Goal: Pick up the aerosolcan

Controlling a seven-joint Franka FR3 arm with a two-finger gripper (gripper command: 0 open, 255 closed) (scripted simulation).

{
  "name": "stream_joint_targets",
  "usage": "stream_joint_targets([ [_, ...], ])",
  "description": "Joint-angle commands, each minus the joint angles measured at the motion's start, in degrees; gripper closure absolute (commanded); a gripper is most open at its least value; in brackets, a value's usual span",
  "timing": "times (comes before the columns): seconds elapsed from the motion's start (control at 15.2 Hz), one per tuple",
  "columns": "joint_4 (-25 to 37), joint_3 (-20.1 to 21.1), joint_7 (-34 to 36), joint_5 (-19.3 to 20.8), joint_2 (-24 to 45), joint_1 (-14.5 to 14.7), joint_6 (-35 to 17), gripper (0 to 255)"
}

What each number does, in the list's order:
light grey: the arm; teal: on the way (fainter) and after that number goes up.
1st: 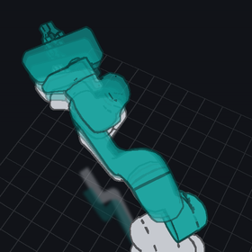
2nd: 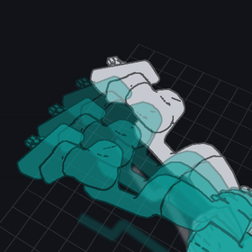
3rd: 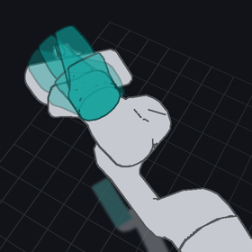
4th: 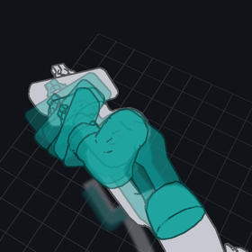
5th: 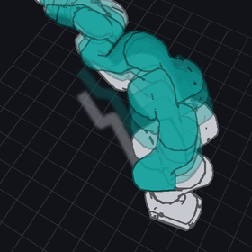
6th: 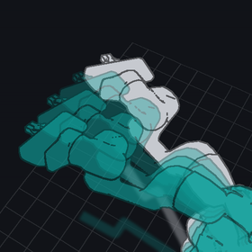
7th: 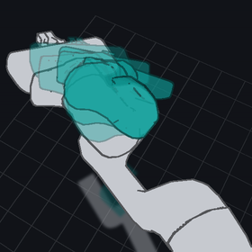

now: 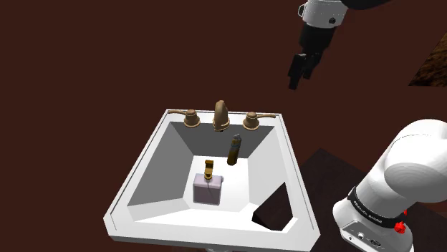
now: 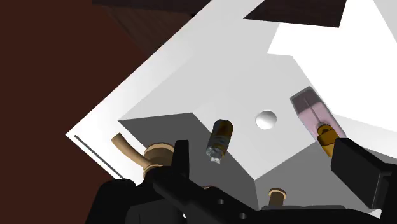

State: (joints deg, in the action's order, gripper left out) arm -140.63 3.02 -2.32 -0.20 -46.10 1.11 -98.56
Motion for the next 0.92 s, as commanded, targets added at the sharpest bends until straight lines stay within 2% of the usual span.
stream_joint_targets([
  [0.0, 0.0, 0.0, 0.0, 0.0, 0.0, 0.0, 0.0, 0],
  [0.4, -2.7, 3.9, 10.3, -2.3, 9.6, -2.2, -11.0, 0],
  [0.86, -2.1, 7.7, 22.3, -3.3, 24.0, -5.0, -23.3, 0],
])
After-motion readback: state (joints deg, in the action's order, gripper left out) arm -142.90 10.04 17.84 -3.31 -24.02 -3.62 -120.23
